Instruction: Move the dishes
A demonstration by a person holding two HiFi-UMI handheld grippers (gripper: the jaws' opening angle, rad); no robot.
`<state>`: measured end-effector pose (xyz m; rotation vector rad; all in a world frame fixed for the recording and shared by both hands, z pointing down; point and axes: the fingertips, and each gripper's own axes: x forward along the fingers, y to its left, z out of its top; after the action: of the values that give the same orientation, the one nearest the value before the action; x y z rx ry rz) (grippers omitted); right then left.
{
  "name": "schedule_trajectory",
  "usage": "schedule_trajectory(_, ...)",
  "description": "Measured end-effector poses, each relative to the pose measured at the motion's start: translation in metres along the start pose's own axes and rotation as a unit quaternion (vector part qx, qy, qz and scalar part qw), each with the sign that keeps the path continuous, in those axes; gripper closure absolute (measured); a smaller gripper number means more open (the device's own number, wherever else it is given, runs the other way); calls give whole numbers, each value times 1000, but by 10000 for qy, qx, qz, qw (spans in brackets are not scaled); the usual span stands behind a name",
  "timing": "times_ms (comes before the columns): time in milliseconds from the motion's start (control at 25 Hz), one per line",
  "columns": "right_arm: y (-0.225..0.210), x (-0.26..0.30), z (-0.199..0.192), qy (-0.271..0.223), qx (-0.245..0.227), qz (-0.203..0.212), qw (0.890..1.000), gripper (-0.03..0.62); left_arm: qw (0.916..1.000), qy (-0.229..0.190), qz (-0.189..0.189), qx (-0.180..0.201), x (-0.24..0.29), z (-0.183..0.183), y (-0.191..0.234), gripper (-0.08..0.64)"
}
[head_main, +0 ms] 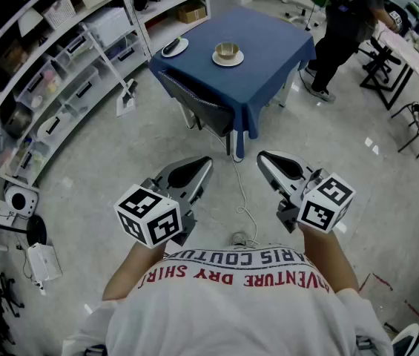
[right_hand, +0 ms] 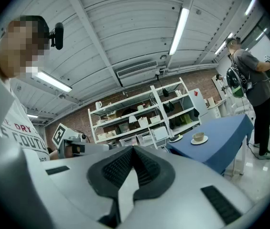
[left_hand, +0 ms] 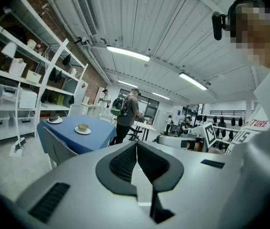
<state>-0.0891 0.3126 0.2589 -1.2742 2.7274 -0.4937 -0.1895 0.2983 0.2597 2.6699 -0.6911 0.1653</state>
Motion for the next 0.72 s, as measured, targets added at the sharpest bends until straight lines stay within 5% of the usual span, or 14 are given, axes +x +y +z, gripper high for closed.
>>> schedule_trajectory(720, -53, -5, 26, -28, -160, -161, 9997, 568, 9996, -19, 25, 289, 51, 20, -1, 531)
